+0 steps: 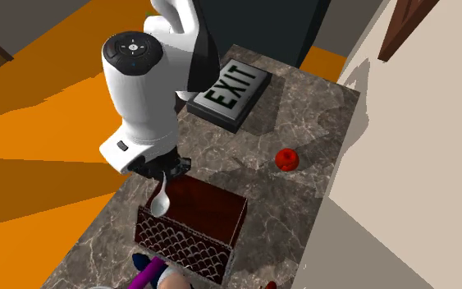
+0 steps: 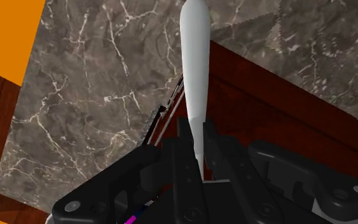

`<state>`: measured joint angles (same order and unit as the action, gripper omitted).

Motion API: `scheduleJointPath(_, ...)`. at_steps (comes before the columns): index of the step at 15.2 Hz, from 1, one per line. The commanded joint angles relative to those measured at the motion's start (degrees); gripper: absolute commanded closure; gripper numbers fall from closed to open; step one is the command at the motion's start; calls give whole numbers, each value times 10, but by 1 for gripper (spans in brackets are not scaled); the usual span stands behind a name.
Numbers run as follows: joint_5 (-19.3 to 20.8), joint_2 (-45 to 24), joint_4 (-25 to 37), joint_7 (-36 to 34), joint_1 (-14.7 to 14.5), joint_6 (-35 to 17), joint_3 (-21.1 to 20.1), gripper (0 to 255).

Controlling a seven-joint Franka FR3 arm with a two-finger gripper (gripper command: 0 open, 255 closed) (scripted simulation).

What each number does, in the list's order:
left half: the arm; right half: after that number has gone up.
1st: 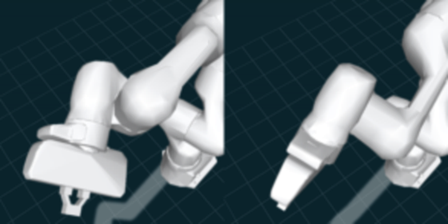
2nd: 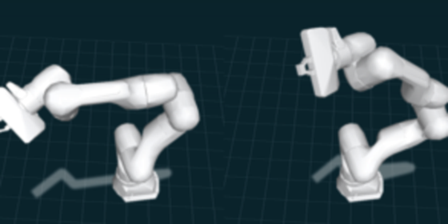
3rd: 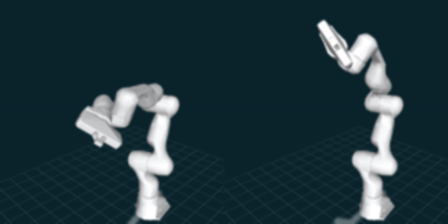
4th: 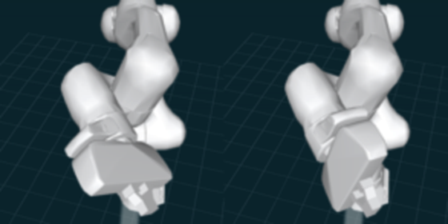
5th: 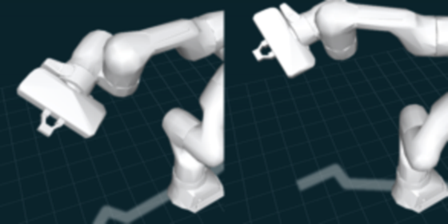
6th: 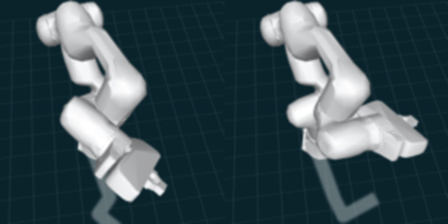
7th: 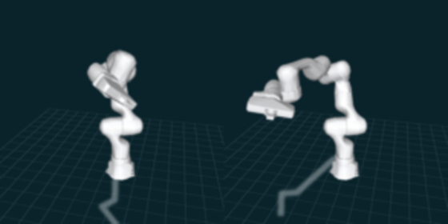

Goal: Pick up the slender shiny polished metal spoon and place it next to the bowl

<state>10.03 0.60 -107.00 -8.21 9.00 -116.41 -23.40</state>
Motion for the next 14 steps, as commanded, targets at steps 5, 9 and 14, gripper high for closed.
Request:
scheduleJointPath(5, 21, -80, 83, 54, 29, 28, 28, 255)
scheduleJointPath(9, 32, -138, 158, 89, 43, 42, 44, 255)
scheduleJointPath(14, 44, -224, 278, 132, 55, 73, 62, 255)
